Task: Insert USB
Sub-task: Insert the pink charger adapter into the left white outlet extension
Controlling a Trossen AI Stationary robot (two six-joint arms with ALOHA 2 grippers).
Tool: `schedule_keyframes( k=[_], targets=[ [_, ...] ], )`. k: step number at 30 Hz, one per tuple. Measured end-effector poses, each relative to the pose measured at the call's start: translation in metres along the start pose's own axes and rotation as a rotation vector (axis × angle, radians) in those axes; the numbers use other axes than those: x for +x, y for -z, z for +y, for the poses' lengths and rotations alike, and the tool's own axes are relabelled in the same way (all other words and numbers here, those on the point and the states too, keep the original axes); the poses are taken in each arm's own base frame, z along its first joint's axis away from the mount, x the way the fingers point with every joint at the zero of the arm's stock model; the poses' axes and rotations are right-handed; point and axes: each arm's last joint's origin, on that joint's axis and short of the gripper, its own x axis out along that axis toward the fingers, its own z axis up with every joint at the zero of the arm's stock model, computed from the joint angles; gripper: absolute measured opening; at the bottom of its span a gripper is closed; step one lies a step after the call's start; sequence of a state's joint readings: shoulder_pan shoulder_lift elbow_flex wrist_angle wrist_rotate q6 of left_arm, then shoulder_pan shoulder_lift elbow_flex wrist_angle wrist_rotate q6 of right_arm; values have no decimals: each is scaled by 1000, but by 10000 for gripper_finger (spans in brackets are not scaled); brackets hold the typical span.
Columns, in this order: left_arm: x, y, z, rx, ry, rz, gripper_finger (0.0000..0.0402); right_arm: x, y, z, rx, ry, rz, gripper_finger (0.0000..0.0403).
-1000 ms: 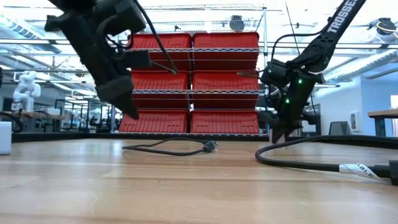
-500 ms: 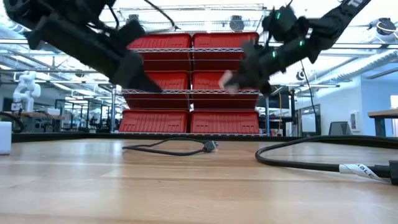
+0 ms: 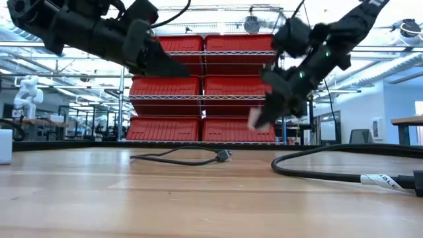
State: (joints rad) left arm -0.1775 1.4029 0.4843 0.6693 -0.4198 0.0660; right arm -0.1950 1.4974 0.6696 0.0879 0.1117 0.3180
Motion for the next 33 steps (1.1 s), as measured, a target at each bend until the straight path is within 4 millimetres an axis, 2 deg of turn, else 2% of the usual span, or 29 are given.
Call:
schedule_keyframes(
  k=[6,12,16,23,33],
  targets=[
    [0,2,0,3,2,21,4,18,18,-4,35,-40,153,120],
    [0,4,-1,-25,7,39,4,23,26,3,22,-61,190,114],
    [0,6,-3,-35,67,58,4,20,24,4,58,-42,171,123],
    [0,7,-3,-50,80,71,6,13,15,6,60,-58,129,169],
    [0,8,-3,-58,86,75,56,11,2,18,20,-98,91,231]
  ],
)
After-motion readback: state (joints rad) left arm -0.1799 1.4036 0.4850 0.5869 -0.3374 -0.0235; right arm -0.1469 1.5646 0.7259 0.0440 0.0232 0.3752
